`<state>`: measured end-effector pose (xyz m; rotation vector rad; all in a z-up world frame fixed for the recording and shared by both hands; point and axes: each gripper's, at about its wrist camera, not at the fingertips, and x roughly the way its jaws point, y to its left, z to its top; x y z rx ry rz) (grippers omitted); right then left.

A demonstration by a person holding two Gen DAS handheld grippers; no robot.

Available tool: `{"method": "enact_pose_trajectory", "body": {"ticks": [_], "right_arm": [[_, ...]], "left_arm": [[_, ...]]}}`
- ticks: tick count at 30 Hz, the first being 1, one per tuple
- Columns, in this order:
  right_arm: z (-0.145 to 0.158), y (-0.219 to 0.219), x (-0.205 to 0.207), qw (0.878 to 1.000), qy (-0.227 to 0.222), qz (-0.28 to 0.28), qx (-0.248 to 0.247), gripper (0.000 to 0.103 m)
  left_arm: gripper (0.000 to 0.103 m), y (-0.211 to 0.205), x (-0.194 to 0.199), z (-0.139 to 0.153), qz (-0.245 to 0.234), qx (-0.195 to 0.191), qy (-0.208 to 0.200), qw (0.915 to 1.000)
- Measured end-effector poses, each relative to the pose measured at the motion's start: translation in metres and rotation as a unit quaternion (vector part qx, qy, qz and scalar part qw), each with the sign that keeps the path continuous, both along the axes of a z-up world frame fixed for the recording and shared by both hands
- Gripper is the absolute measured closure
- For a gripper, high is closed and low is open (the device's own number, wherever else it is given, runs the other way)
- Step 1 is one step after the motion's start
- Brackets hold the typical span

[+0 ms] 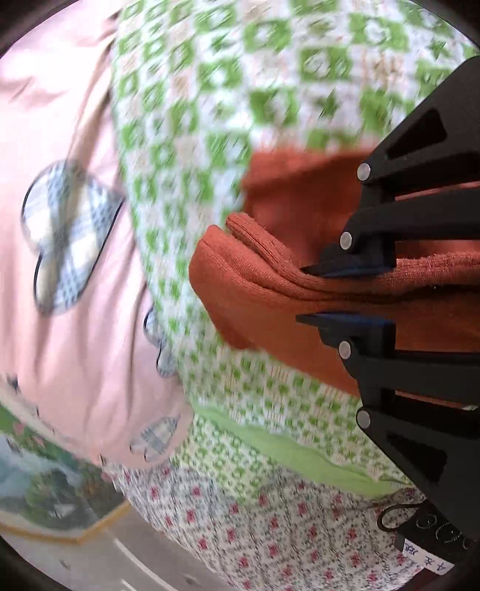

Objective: Fold small clothes

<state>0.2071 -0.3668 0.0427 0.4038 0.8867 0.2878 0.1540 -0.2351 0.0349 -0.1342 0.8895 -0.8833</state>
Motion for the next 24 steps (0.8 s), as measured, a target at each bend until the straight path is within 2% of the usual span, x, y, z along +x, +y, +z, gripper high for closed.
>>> {"method": "enact_pose_trajectory", "body": {"ticks": [3, 5, 8, 13, 15, 16, 19, 20, 22, 24], "right_arm": [[-0.019, -0.009, 0.0, 1.0, 0.018, -0.003, -0.008, 0.086], [-0.02, -0.013, -0.001, 1.0, 0.015, 0.001, -0.017, 0.086], [-0.015, -0.021, -0.008, 1.0, -0.004, -0.004, -0.004, 0.086], [-0.028, -0.025, -0.007, 0.999, 0.014, -0.018, -0.023, 0.087], [-0.034, -0.027, -0.008, 0.999, 0.019, -0.021, -0.026, 0.087], [-0.036, -0.028, -0.01, 0.999, 0.018, -0.023, -0.028, 0.087], [-0.033, -0.028, -0.015, 0.999, 0.016, -0.032, -0.023, 0.084], [-0.031, -0.027, -0.019, 0.999, 0.014, -0.039, -0.031, 0.083], [-0.025, -0.025, -0.027, 0.998, 0.01, -0.052, -0.043, 0.061], [-0.018, -0.024, -0.036, 0.997, -0.001, -0.059, -0.04, 0.047]], "left_arm": [[0.095, -0.012, 0.008, -0.014, -0.004, 0.008, 0.02, 0.9998], [0.095, -0.012, 0.014, -0.018, -0.002, -0.01, 0.042, 0.9991], [0.095, -0.012, 0.022, -0.016, -0.007, -0.023, 0.033, 0.9992], [0.095, -0.026, 0.014, -0.033, -0.022, 0.006, 0.042, 0.9989], [0.094, -0.024, 0.013, -0.036, -0.022, 0.002, 0.054, 0.9983], [0.094, -0.023, 0.014, -0.034, -0.022, -0.001, 0.056, 0.9982], [0.083, -0.011, 0.01, -0.028, -0.025, -0.002, 0.063, 0.9977], [0.078, -0.004, 0.011, -0.026, -0.028, -0.005, 0.066, 0.9974], [0.067, 0.015, 0.001, -0.016, -0.028, -0.011, 0.065, 0.9974], [0.052, 0.035, -0.004, -0.008, -0.018, -0.01, 0.057, 0.9982]]}}
